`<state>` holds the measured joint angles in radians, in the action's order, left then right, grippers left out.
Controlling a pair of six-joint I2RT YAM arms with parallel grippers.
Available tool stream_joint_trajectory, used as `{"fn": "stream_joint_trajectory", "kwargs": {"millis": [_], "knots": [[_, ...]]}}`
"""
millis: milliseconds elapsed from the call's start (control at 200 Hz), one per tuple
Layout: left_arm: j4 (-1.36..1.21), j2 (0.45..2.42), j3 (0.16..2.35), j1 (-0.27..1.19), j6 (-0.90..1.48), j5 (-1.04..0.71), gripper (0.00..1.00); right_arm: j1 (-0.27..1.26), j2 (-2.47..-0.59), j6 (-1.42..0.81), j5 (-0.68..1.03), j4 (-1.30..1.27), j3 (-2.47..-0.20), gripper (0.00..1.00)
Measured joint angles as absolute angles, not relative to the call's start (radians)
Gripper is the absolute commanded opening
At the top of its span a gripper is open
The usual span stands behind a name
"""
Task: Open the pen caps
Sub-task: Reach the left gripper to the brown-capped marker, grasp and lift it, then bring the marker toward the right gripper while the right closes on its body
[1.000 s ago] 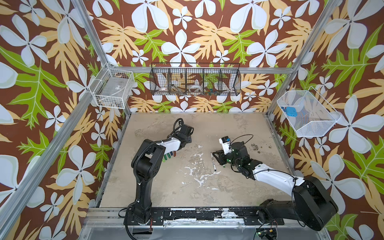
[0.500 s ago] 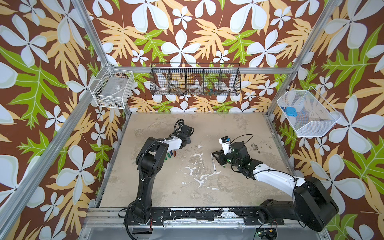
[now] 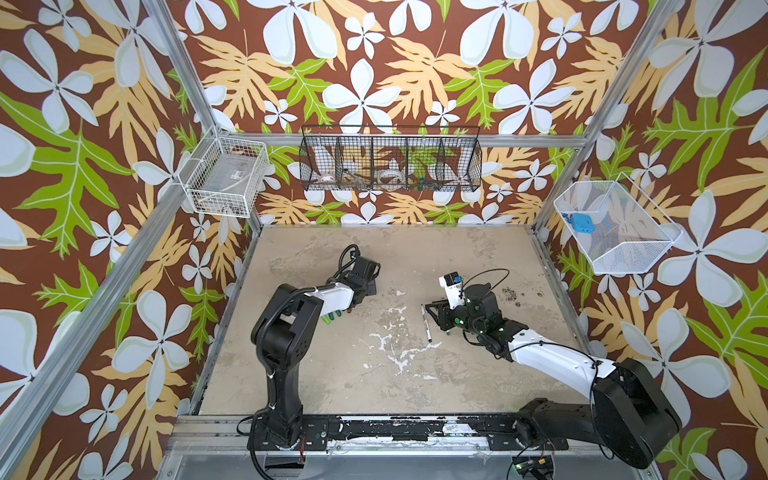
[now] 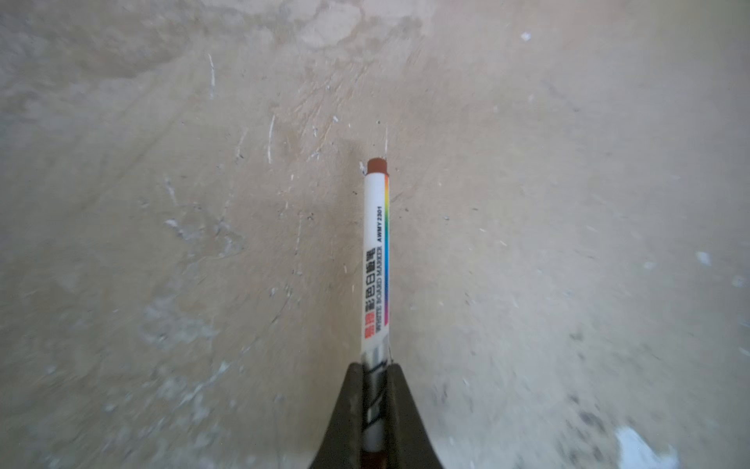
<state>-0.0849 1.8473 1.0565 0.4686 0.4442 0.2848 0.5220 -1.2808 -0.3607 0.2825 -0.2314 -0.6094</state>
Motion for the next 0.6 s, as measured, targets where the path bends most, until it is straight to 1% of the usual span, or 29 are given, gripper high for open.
{"fn": "stream_joint_trajectory", "kwargs": {"millis": [255,375,495,601], "knots": [[-0.406,1.419,0.625,0.512,0.374,0.205,0.05,0.522,-1.208,-0.362,0.354,-0.231,-0.607,0.35],[-0.582,1.217,0.435,0.548,0.308,0.158,0.09,0.522,-1.167,-0.372,0.407,-0.212,-0.624,0.37],[-0.714,1.045,0.311,0.615,0.204,0.114,0.10,0.522,-1.129,-0.397,0.471,-0.166,-0.659,0.38],[-0.821,0.962,0.222,0.673,0.105,0.065,0.10,0.522,-1.105,-0.415,0.527,-0.116,-0.702,0.39]]}}
